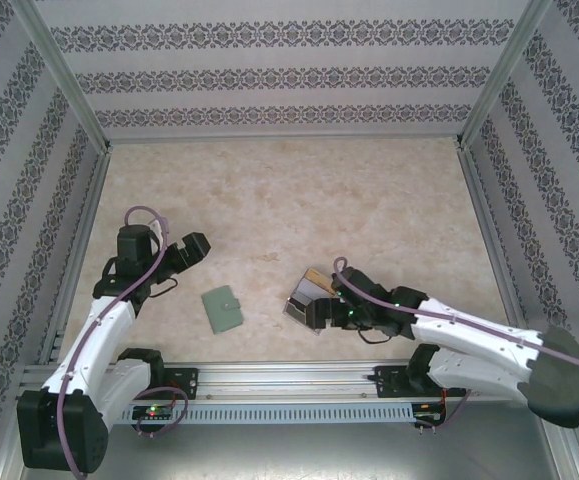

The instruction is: Put the credit cards into the card holder

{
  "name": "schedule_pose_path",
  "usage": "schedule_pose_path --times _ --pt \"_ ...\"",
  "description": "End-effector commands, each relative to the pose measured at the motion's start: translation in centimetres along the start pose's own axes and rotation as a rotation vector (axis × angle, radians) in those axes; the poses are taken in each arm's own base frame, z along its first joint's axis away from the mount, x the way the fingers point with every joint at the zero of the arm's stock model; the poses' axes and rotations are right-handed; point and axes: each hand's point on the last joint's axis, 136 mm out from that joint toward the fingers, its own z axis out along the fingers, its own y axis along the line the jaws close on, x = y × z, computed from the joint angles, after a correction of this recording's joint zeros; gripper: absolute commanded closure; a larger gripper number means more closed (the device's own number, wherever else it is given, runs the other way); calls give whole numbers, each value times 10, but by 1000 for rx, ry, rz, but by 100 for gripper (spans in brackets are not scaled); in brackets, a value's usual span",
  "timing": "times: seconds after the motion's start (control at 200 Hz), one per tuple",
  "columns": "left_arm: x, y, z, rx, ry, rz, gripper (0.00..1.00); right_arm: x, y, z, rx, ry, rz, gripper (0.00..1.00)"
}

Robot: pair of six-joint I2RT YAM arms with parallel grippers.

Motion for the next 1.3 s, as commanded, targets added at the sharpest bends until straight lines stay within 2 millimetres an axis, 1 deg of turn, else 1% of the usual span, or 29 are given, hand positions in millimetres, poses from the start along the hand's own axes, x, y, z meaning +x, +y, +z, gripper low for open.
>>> schedule_pose_path --times 0.0,0.09,0.14,0.21,0.31,0.415,0.54,0.605,0.654,0.739,0.824,0.919,0.999,1.069,1.144,1.244,1.294 --pt "20 2 -2 5 73 -44 1 -5 31 14 -99 -17 69 7" --pt "23 4 -3 -10 87 -49 1 -1 43 26 -90 14 46 10" --pt "25 5 -3 -15 95 -47 1 -2 49 32 -80 26 35 10" --pt "28 6 -3 -16 110 -52 1 -8 56 40 -69 25 39 10" --pt "33 5 -2 -8 135 -66 1 -25 68 48 -65 -22 55 11" --pt "37 7 -3 -16 151 -74 1 -50 73 56 -52 -95 77 12" --pt "44 9 -1 -16 179 -94 1 -79 77 68 -85 -117 117 15" --pt "47 9 -2 -25 196 -108 1 -97 76 72 -91 -147 139 18" --pt "48 10 -2 -32 201 -120 1 -112 81 74 -125 -164 145 18" --pt "49 13 -2 -47 199 -143 1 -133 87 82 -154 -160 155 18" --pt "52 15 -2 -55 209 -163 1 -152 92 95 -181 -151 162 18" --pt "60 17 -4 -67 239 -182 1 -173 97 108 -223 -139 176 22" --pt "68 20 -6 -78 266 -203 1 -186 100 112 -230 -140 166 24" --pt "75 18 -7 -65 291 -210 1 -191 103 111 -232 -134 139 24" --pt "85 18 -8 -55 325 -227 0 -187 102 105 -211 -134 113 24" --pt "96 16 -10 -37 358 -233 0 -168 88 95 -140 -155 87 24" --pt "101 16 -10 -27 379 -236 0 -156 87 89 -115 -161 56 24"
